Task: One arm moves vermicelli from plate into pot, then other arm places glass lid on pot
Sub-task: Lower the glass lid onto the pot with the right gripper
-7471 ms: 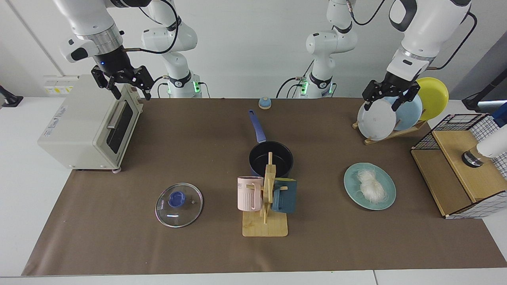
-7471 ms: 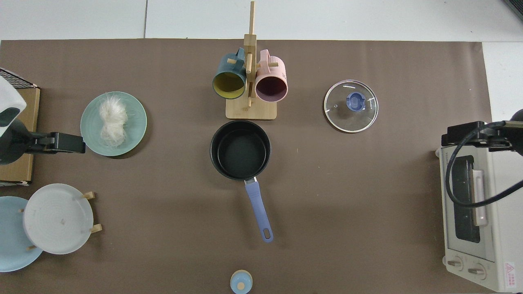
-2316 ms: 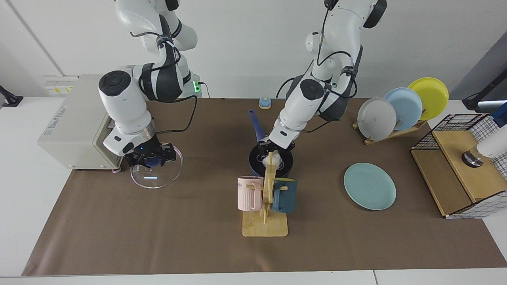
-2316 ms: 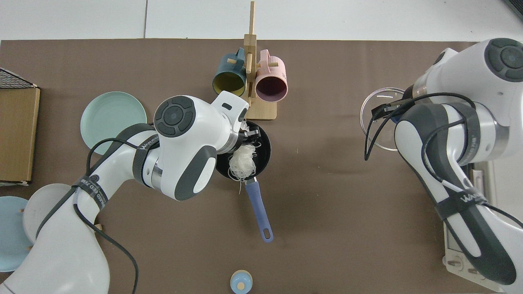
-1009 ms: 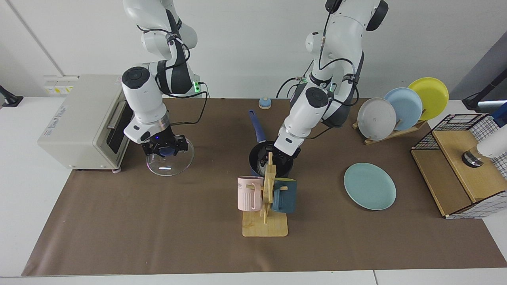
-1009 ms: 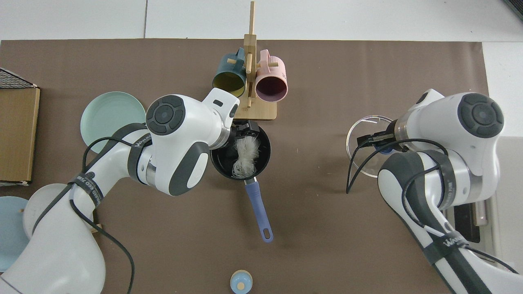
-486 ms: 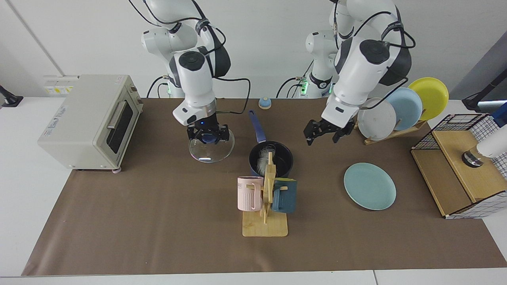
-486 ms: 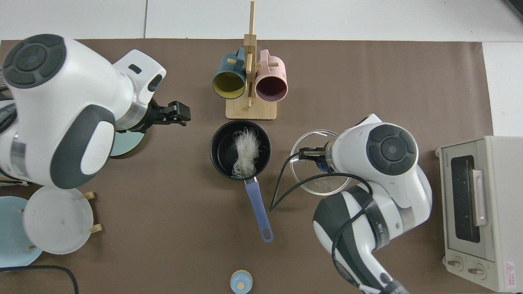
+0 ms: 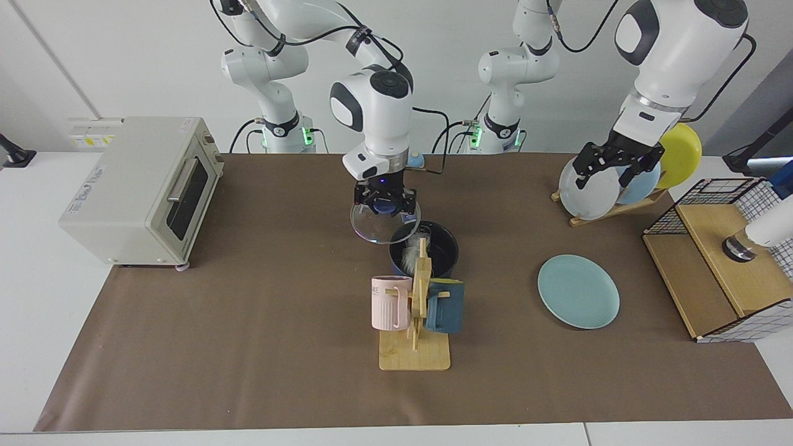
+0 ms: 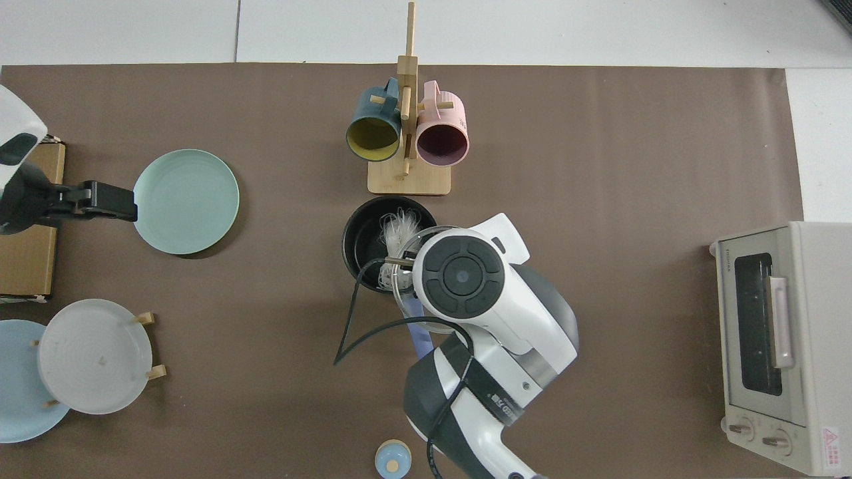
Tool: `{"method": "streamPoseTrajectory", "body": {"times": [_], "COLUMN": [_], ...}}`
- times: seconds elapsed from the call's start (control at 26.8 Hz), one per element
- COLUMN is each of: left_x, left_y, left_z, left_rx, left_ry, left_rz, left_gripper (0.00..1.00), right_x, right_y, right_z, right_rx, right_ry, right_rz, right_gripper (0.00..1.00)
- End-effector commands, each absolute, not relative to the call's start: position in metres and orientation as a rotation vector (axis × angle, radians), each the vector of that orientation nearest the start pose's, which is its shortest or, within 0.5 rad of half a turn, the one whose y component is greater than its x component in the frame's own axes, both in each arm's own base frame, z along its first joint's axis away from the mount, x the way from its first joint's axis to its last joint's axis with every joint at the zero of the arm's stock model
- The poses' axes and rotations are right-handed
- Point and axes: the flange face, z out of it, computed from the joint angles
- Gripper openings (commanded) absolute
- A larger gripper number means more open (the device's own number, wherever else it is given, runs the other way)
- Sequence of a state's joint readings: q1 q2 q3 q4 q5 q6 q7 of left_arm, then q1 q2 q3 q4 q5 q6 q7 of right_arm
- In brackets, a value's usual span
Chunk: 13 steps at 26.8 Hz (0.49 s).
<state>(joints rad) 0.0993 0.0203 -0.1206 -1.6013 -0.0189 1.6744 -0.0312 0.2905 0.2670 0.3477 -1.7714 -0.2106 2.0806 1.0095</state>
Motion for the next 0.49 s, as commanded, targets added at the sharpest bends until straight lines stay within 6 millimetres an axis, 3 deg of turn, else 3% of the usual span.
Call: {"method": "streamPoseTrajectory", "body": {"times": [0.0, 0.15, 0.45], "left_x": [0.563, 0.562, 0.561], "left_y": [-0.007, -0.008, -0.008], "left_z": [0.606, 0.604, 0.601], "left_rx": [-3.149, -3.147, -3.148], "left_ry": [0.023, 0.069, 0.115], "left_rz": [-0.065, -0.06, -0.051], "left_gripper": [1.0, 1.0, 1.0], "right_x": [0.55, 0.558, 0.574], "right_y": [0.399, 0.433, 0.443], "right_z": [0.421, 0.417, 0.404], "right_rx": [-3.11, -3.103, -3.101], "right_ry": [0.542, 0.594, 0.598], "right_rz": [-0.164, -0.177, -0.216], "right_gripper": [0.0, 0.0, 0.0]}}
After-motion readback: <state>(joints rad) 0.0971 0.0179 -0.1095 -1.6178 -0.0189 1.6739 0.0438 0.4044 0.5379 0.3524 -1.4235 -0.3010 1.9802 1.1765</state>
